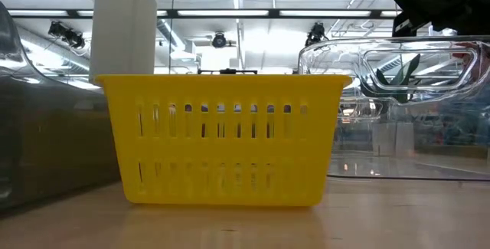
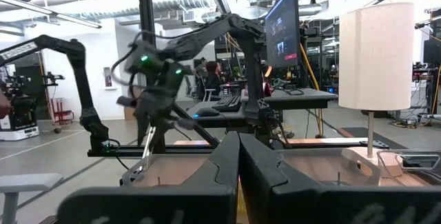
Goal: Stack baskets by color
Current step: Stack the bottom transparent black bin on top of the left transparent black bin
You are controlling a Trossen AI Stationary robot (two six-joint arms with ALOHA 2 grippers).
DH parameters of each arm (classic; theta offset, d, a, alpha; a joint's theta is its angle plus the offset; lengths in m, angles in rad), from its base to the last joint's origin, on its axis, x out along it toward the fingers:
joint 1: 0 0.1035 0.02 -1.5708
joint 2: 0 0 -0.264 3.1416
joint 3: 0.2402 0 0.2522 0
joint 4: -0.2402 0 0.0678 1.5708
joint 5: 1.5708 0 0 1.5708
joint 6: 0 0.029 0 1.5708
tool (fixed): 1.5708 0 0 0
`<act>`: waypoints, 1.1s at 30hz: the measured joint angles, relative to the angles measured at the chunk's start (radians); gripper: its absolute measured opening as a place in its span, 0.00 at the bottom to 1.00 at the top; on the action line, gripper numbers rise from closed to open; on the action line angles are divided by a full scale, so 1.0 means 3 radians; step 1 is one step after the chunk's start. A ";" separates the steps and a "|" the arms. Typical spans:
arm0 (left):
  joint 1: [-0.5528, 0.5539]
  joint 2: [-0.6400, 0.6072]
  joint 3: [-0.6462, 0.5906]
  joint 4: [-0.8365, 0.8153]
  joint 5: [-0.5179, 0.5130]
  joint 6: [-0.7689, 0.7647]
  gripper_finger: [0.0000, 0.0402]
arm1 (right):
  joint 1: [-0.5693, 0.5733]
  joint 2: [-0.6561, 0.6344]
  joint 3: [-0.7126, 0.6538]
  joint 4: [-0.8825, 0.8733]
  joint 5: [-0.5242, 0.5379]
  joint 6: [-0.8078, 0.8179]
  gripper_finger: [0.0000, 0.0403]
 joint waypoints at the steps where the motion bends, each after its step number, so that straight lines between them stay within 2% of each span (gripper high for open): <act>1: -0.0041 0.0067 0.0048 0.0002 0.0001 -0.0008 0.29 | 0.0000 0.0000 0.0000 0.0000 0.0000 0.0000 0.04; 6: -0.0135 0.0337 0.0365 -0.0095 -0.0056 -0.0131 0.29 | 0.0000 0.0000 0.0001 0.0000 -0.0001 0.0000 0.04; 13: -0.0152 0.0695 0.0918 -0.0874 -0.0258 -0.0219 0.29 | 0.0000 0.0000 0.0001 -0.0001 0.0000 0.0000 0.04; 16: -0.0147 0.0800 0.1028 -0.0996 -0.0303 -0.0231 0.30 | 0.0000 0.0001 0.0000 0.0000 -0.0001 0.0000 0.04; 19: -0.0145 0.0828 0.1068 -0.0993 -0.0301 -0.0232 0.35 | 0.0000 0.0001 0.0000 -0.0001 -0.0001 0.0000 0.04; 27: -0.0138 0.0823 0.1071 -0.1003 -0.0341 -0.0249 0.59 | 0.0000 0.0001 0.0000 -0.0004 -0.0001 0.0000 0.04; 33: -0.0128 0.0837 0.1070 -0.1136 -0.0526 -0.0225 0.61 | 0.0000 0.0000 0.0000 -0.0004 -0.0001 0.0000 0.04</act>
